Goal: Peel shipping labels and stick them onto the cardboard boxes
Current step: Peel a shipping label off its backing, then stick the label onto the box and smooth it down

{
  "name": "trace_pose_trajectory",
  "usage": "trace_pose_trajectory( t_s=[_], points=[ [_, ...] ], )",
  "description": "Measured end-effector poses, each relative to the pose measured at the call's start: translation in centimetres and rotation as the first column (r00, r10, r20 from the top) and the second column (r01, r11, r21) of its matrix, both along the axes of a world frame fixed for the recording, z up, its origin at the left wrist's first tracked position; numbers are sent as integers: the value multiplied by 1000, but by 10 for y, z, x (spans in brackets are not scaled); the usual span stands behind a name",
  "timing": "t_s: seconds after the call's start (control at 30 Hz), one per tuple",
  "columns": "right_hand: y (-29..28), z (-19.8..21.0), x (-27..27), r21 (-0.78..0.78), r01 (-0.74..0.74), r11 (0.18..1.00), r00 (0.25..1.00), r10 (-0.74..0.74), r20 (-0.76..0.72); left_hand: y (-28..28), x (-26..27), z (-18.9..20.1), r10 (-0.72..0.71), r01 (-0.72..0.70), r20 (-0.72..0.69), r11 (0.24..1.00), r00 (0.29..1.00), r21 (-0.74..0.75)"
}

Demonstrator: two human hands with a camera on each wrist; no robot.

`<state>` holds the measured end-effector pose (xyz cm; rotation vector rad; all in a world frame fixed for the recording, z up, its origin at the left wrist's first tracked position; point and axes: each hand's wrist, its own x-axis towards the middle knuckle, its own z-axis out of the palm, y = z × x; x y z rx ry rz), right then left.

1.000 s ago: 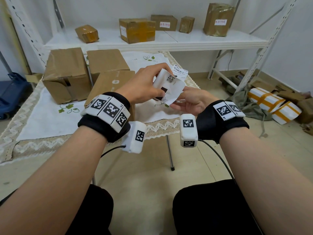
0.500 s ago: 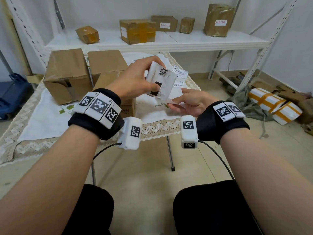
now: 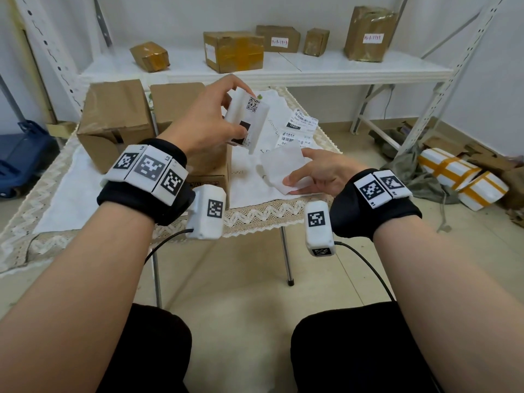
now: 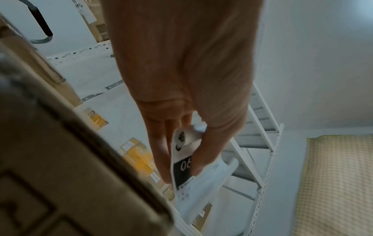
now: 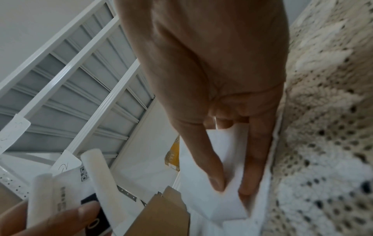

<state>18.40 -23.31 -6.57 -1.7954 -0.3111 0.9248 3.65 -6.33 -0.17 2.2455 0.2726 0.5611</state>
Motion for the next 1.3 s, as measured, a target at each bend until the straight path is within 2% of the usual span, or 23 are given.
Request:
trace_pose_trajectory(
  t_s=[0.13, 0.23, 0.37, 0.53, 0.7, 0.83, 0.97, 1.07, 1.17, 1.23, 1.3],
  points=[
    [1, 2, -1, 18, 30, 999, 999, -31, 41, 1, -3, 4, 53, -52, 12, 998, 999, -42],
    [-2, 4, -1, 90, 62, 994, 997, -58, -44, 5, -5, 6, 66, -64, 28, 996, 997, -62],
    [-4, 9, -5, 202, 37, 979, 987, -5, -160, 8, -7, 6, 87, -84, 31, 994, 996, -66],
    [1, 8, -9, 207, 7, 978, 980, 35, -195, 11, -9, 6, 92, -90, 26, 994, 995, -62],
    [4, 5, -14, 49, -10, 999, 999, 8, 47, 13, -11, 8, 93, -92, 12, 991, 996, -97],
    [10, 10, -13, 88, 64, 994, 985, -77, 155, 15, -13, 11, 84, -84, -9, 985, 996, -151],
    [17, 18, -14, 21, 105, 994, 952, -107, 288, 19, -16, 13, 60, -61, -13, 978, 998, -199],
    [20, 21, -14, 46, 147, 988, 922, -153, 355, 23, -20, 13, 51, -47, 13, 975, 999, -218],
    [26, 24, -20, 100, 235, 967, 849, -254, 463, 29, -24, 12, 52, -40, 36, 962, 998, -271],
    [34, 28, -23, 187, 263, 947, 806, -322, 497, 34, -28, 12, 51, -28, 66, 949, 997, -315],
    [42, 38, -33, 285, 217, 934, 812, -334, 478, 39, -32, 11, 61, -22, 105, 940, 993, -341]
  ],
)
